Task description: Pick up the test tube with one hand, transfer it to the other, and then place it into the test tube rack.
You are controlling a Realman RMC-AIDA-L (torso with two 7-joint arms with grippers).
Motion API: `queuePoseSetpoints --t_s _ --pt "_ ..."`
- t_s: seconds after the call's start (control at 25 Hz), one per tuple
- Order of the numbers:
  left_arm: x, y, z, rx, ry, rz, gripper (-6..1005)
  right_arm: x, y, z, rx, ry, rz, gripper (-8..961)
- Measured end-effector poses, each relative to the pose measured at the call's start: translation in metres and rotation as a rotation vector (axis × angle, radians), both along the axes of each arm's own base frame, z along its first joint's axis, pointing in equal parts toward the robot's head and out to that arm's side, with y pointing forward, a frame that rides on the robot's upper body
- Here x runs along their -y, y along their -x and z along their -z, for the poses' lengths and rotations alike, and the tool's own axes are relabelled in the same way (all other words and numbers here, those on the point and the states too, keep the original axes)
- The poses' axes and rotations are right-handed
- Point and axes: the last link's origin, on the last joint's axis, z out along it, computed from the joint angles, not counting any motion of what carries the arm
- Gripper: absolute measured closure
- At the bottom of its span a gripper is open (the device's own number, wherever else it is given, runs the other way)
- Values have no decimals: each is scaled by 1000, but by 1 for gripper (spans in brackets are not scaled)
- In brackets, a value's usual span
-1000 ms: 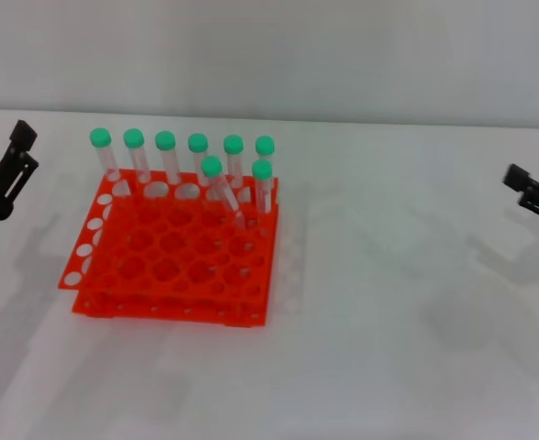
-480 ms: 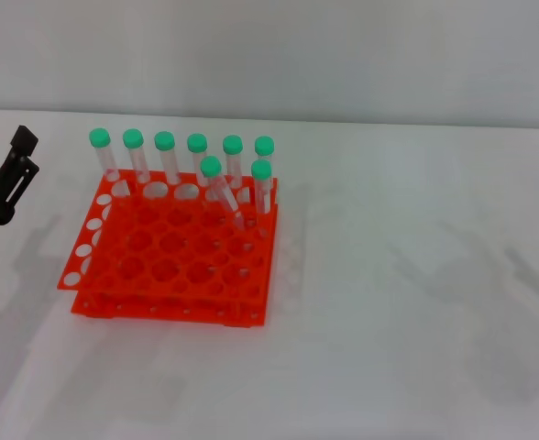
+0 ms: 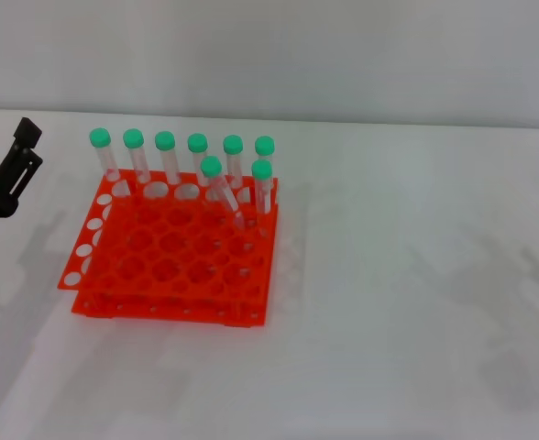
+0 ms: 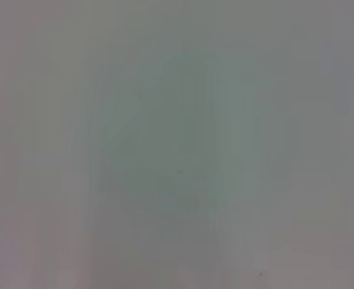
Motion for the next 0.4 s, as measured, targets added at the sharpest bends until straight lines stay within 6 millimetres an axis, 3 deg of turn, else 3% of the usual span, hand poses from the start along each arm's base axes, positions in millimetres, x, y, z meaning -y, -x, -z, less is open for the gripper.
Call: queuePoseSetpoints --t_s 0.4 --pt "-1 0 -1 -4 2 4 193 -1 0 2 -6 4 5 99"
